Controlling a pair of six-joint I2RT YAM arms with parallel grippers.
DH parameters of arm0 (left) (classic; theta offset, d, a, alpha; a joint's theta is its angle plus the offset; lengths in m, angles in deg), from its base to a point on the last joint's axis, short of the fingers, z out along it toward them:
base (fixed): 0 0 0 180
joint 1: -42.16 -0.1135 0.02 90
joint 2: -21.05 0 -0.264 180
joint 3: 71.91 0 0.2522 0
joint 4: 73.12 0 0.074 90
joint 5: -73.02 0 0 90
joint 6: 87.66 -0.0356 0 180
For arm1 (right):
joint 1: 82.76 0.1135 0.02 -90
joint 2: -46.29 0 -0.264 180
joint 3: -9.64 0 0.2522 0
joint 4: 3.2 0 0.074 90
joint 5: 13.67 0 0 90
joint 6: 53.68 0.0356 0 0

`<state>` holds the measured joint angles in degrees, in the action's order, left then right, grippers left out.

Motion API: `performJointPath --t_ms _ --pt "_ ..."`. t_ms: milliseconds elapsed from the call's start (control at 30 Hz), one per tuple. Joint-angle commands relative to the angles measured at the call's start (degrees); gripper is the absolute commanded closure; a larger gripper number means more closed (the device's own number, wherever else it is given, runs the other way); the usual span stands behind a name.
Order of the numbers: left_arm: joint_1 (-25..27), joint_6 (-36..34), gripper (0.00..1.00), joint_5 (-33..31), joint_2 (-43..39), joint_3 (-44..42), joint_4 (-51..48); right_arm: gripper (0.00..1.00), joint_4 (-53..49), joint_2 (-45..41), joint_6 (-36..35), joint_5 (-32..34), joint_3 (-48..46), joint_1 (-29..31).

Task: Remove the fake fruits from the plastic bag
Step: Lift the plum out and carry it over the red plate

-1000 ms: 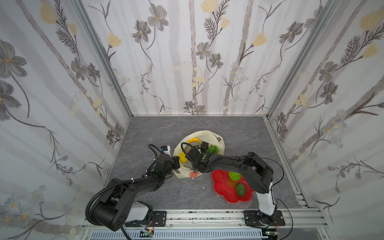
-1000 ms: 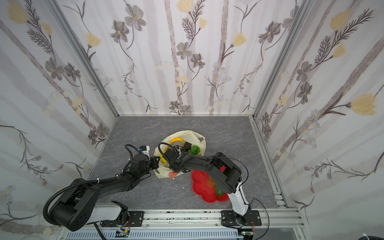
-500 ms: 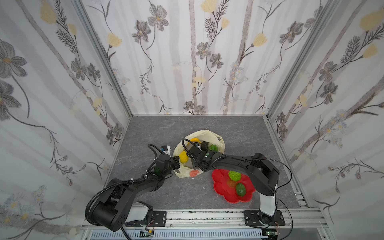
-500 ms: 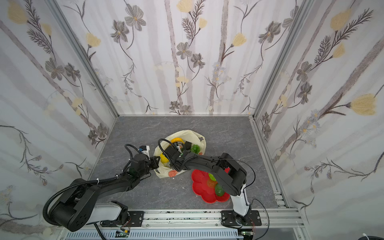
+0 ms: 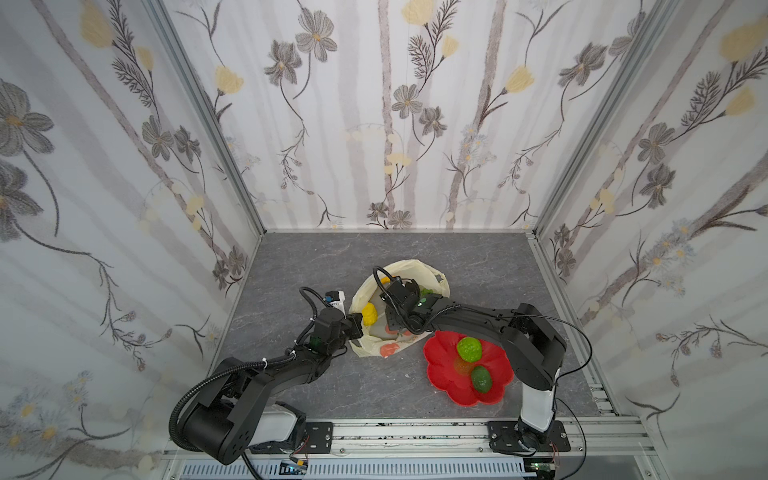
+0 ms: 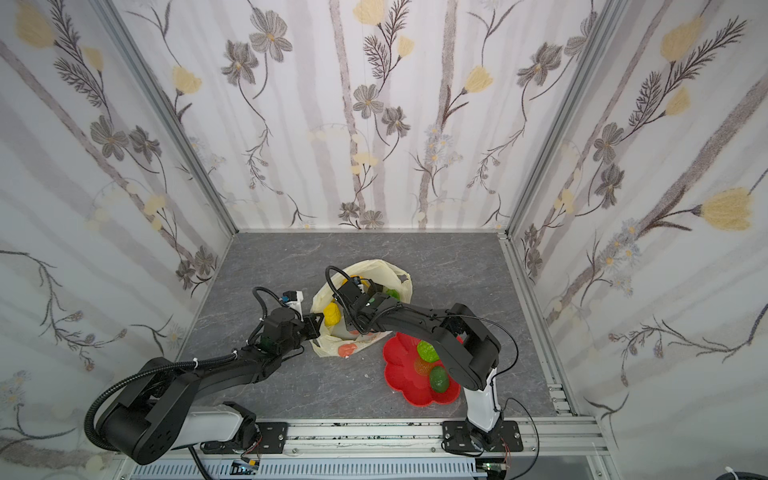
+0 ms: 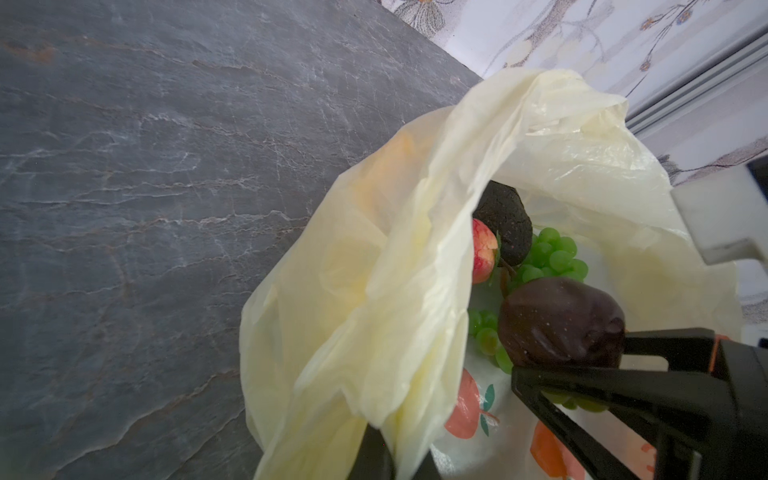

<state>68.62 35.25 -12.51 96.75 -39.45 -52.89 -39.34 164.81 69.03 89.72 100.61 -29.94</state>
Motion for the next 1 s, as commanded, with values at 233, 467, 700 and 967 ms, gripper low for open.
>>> performJointPath --t_ms 233,467,700,967 --pt "-0.01 -1.04 1.00 -1.22 0.09 0.60 0.37 0.63 -3.61 -7.95 -1.33 -1.52 -4.13 0.18" --pt "0.00 -0.92 1.00 -1.22 0.46 0.66 0.27 0.64 -13.39 -20.67 -0.60 -1.54 -13.01 1.05" --pt "0.00 -0.89 1.00 -0.92 1.17 0.83 0.36 0.66 -23.12 -33.04 3.16 -5.34 -21.08 1.72" --pt "-0.02 -0.76 1.00 -0.75 1.28 0.95 0.37 0.67 -35.10 -36.25 5.47 -8.20 -24.86 3.21"
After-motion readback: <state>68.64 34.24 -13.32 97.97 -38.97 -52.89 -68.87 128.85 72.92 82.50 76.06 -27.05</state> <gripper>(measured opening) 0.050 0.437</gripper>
